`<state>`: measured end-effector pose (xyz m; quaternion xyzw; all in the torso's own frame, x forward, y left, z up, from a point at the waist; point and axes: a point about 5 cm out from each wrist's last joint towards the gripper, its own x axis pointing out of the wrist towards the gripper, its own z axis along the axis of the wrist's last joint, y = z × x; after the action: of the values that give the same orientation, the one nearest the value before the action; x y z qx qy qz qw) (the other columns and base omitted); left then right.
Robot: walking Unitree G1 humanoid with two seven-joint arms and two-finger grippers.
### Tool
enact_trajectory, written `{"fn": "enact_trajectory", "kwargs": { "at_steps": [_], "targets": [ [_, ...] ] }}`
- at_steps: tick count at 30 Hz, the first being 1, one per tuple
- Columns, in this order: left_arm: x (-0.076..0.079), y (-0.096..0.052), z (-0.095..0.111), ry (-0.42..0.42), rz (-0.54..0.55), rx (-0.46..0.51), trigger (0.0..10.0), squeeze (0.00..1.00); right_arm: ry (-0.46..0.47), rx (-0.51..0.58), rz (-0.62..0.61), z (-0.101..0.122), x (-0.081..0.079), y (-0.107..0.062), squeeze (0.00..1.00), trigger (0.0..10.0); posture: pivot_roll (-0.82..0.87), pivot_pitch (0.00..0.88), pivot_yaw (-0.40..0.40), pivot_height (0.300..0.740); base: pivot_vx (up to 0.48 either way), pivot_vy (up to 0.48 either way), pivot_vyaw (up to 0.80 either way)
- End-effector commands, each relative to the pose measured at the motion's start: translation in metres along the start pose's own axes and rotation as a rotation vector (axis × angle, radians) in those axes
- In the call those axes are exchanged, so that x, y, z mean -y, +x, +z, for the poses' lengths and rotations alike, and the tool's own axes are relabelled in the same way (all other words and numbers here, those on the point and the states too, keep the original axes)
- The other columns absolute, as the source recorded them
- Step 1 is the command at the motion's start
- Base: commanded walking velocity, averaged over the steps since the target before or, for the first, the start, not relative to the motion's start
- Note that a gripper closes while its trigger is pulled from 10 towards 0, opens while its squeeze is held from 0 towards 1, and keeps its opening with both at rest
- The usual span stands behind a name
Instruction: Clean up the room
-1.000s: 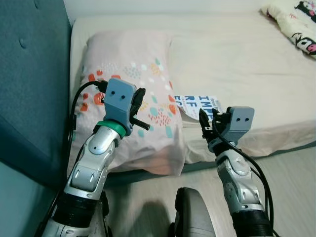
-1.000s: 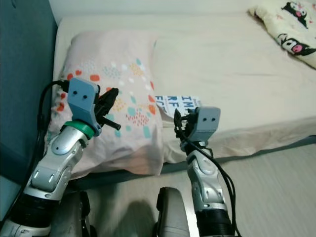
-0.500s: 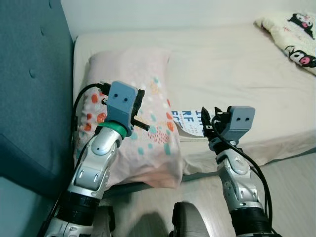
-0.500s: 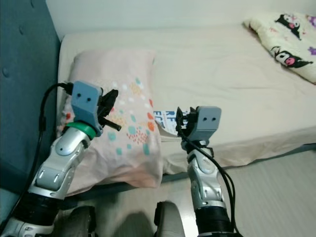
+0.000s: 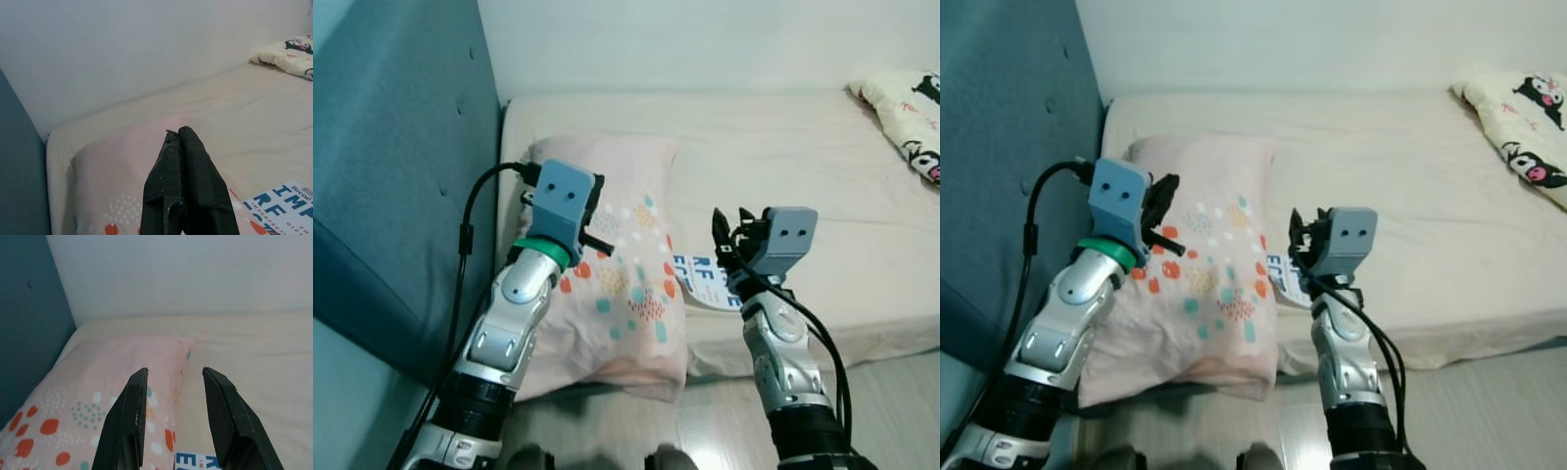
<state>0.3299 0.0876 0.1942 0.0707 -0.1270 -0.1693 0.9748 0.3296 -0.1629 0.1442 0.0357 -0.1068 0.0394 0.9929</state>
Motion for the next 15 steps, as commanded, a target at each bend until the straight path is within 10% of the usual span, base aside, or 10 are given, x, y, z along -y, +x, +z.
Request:
{"fn": "enact_trajectory", "kwargs": {
  "at_steps": [1, 15],
  "targets": [
    [0.0029, -0.0007, -0.0038, 0.014, -0.01, -0.008, 10.0, 0.0, -0.001, -0.014, -0.012, -0.0048, 0.0031, -0.0024, 0.0, 10.0, -0.01, 0.0, -0.009, 0.718, 0.0, 0.0, 0.0],
    [0.0029, -0.0086, -0.0105, 0.037, -0.024, -0.007, 10.0, 0.0, 0.009, -0.011, -0.02, -0.0075, -0.0008, -0.0022, 0.0, 10.0, 0.0, 0.002, -0.011, 0.722, 0.0, -0.035, -0.07]
  ]
}}
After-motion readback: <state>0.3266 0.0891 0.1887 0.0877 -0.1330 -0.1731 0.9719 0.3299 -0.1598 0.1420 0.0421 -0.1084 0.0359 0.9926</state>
